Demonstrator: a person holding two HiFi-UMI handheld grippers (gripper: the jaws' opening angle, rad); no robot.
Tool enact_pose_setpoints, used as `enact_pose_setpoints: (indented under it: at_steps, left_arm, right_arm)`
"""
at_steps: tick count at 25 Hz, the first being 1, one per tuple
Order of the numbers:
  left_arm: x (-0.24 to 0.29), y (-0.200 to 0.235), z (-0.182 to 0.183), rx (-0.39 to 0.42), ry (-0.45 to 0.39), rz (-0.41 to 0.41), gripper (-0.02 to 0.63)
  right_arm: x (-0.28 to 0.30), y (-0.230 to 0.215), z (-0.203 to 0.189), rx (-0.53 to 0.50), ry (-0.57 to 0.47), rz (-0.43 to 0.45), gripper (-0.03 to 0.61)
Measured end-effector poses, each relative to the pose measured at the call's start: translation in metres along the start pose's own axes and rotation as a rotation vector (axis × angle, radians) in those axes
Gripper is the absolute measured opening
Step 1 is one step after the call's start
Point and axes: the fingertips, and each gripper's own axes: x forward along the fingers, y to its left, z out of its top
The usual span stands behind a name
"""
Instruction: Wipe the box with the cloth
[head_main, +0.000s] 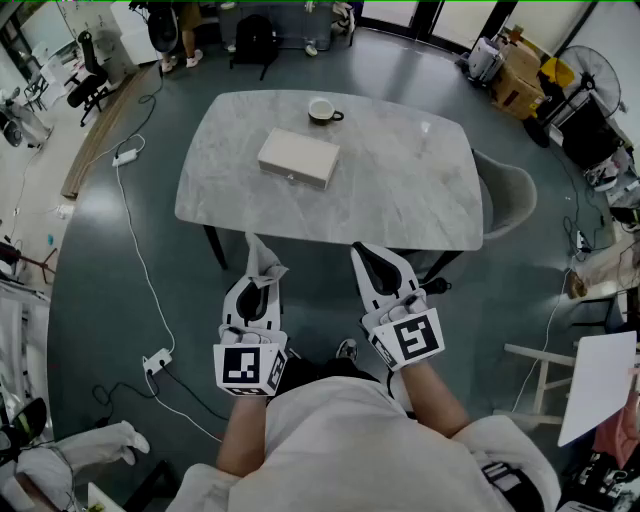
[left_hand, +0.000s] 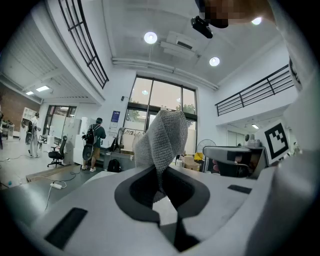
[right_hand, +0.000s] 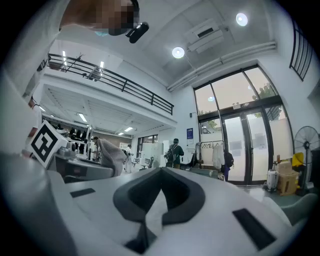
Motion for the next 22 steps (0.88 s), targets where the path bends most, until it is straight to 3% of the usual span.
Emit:
enact_pose_setpoints:
  at_steps: [16,22]
  left_arm:
    - [-0.021,0.078,-0.028,-0.016,0.07,-0.042,0.037]
    - [0.01,0.089,-0.033,-0.016,0.079,-0.065,0.035]
  right_arm:
    - [0.05,0.055,-0.031,0.051,0.054,-0.047,0.026]
    - [0.071,0.038,-0.045,0.059,0.066,-0.064,0.026]
